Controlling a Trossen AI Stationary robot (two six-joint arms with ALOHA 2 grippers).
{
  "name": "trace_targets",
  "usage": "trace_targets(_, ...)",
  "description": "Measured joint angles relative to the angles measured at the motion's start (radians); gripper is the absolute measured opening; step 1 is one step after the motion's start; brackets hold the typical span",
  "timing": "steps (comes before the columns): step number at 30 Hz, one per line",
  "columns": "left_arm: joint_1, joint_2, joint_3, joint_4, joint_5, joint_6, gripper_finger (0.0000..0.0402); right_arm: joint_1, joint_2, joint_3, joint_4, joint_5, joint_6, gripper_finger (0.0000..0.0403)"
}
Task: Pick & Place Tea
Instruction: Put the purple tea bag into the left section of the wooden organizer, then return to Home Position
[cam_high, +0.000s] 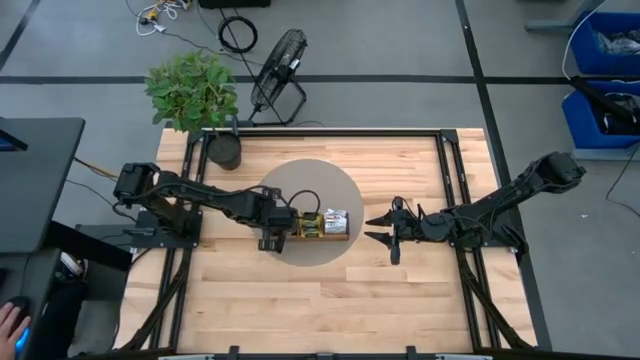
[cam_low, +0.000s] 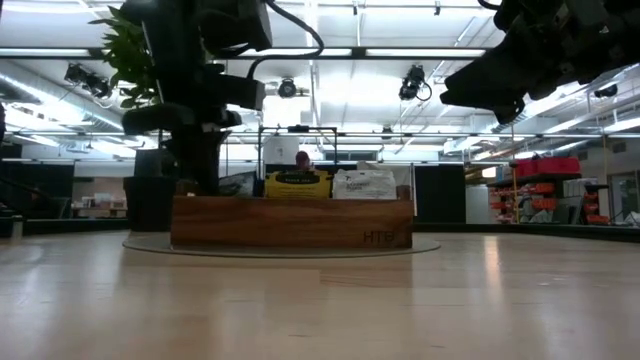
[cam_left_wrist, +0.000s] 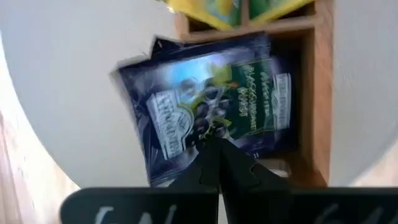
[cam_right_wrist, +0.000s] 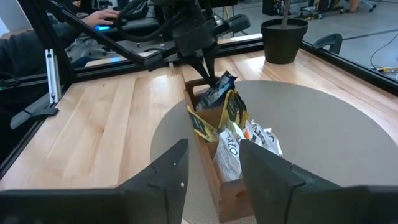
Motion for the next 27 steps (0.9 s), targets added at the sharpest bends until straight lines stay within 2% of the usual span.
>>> trace_targets(6, -0.035, 0.0, 0.015, -0.055, 0.016, 0.03, 0.0002, 0.0, 0.0, 0.0, -0.001, -0.001, 0.0, 0.0153)
trace_targets(13, -0.079, -0.04, 0.087, -0.037, -0.086, 0.056, 0.0002, 0.0, 0.0, 0.0, 0.005, -0.002, -0.009, 0.0153)
trace_targets(18, -0.113, -0.155, 0.018, 0.281, -0.051, 0.066, 0.0002, 0.005, -0.005, 0.001, 0.046, 0.006, -0.077, 0.0153)
trace_targets(20, -0.12, -0.215, -0.053, 0.439, 0.004, 0.09, 0.0002, 0.016, -0.009, 0.0, 0.073, 0.016, -0.112, 0.0153)
trace_targets(27, -0.127, -0.377, -0.303, 0.83, 0.036, 0.074, 0.0002, 0.054, -0.022, 0.0, 0.102, 0.07, -0.185, 0.0152)
